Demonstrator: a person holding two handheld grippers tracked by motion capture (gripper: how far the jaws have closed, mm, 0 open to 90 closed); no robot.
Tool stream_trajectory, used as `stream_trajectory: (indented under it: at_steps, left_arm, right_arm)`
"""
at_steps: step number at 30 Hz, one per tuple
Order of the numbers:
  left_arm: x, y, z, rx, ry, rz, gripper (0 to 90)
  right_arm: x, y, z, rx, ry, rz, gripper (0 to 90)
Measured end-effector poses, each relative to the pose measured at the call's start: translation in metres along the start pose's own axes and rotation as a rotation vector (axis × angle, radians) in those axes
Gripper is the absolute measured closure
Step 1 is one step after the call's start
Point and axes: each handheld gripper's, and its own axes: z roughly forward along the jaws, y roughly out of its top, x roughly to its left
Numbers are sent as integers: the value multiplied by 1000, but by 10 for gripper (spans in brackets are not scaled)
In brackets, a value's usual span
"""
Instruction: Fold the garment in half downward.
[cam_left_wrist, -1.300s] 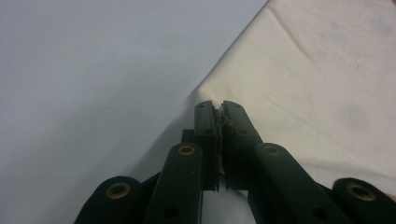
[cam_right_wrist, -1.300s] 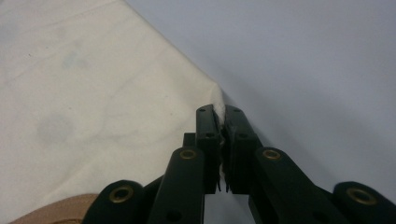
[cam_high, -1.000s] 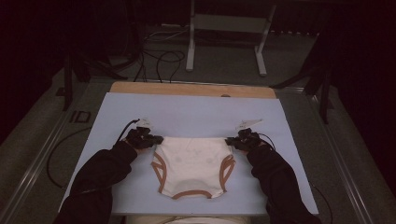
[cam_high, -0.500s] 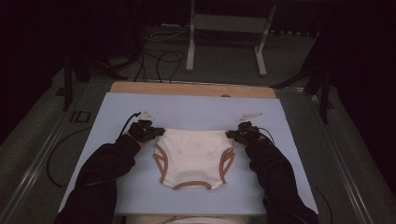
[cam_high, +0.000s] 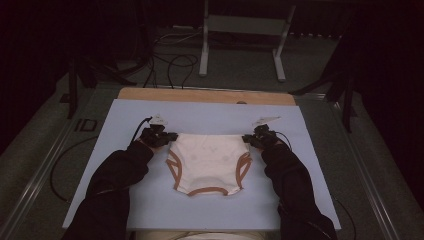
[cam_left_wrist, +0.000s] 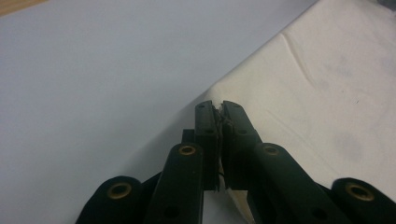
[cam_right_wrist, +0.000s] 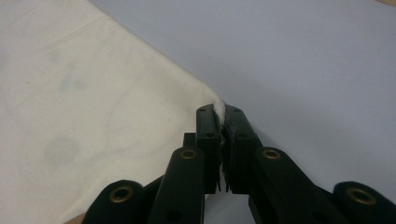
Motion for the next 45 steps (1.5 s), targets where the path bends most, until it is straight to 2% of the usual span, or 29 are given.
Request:
stream_trajectory:
  at_steps: [5,9,14,22,29,40,42,43,44,45]
  left_arm:
    - [4,2,4,-9,-14,-25,871]
    - [6,3,6,-10,-11,-22,871]
    - [8,2,10,2,-1,-23,871]
    - [12,3,12,-7,3,-35,871]
    - [14,6,20,27,22,-24,870]
    - [13,7,21,36,34,-33,855]
    - [13,7,19,27,43,-31,833]
    - [12,8,18,26,60,-24,797]
    - [12,9,16,14,55,-26,760]
    - [12,9,16,14,55,-26,727]
  right_arm:
    - [-4,1,5,7,-23,4,863]
    - [-6,2,8,12,-33,5,863]
    - [-8,2,10,8,-28,23,863]
    - [-10,3,12,6,-33,35,862]
    - [-13,3,14,19,-30,45,859]
    - [-14,3,17,25,-26,52,853]
    - [-14,2,18,25,-26,55,834]
    - [-14,2,18,22,-26,56,790]
    - [-14,3,18,19,-21,61,722]
    - [-14,3,18,19,-21,61,722]
